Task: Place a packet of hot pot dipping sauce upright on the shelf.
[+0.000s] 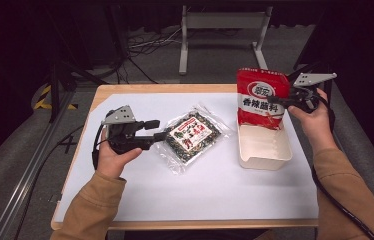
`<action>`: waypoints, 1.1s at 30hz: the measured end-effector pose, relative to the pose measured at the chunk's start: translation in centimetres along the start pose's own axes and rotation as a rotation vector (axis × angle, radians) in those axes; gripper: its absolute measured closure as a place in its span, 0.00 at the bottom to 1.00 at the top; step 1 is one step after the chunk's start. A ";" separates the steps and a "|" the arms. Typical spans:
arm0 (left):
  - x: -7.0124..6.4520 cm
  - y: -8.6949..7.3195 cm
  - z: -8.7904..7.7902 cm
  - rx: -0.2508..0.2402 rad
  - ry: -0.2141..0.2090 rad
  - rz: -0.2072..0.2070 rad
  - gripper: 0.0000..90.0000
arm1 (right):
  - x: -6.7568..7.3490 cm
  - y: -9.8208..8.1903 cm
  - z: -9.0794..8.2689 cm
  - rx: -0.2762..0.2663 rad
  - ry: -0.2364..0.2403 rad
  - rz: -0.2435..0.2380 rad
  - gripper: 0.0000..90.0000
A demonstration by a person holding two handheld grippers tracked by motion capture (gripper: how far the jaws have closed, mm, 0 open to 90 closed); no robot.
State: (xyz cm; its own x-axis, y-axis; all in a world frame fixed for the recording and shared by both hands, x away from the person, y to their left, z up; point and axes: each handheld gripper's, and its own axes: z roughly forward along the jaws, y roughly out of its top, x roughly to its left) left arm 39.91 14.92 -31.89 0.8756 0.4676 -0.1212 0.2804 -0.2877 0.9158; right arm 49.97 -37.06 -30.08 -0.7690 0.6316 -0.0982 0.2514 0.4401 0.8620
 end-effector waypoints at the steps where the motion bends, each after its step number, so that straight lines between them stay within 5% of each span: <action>1: 0.0 0.0 0.0 0.001 0.000 0.000 0.53 | 0.1 0.0 0.1 -0.003 0.006 0.000 0.99; 10: 0.0 -0.1 0.1 0.000 -0.001 -0.006 0.53 | 0.8 -0.1 1.2 -0.005 0.050 -0.013 0.99; 18: 0.2 -0.1 0.1 0.007 -0.003 -0.008 0.53 | 0.6 -0.8 1.4 0.009 0.043 0.014 0.99; 30: 0.3 -0.2 0.2 0.007 0.001 -0.009 0.52 | 0.6 -1.6 1.4 0.033 -0.016 0.065 0.99; 33: 0.3 -0.2 0.1 0.009 -0.001 -0.014 0.52 | 0.4 -2.5 1.5 0.094 -0.053 0.072 0.99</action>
State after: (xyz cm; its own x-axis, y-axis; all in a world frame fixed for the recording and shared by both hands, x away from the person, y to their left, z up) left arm 40.17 15.05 -32.14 0.8717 0.4711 -0.1346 0.2964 -0.2882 0.9105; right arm 49.92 -36.92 -33.05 -0.7155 0.6955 -0.0662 0.3604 0.4486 0.8178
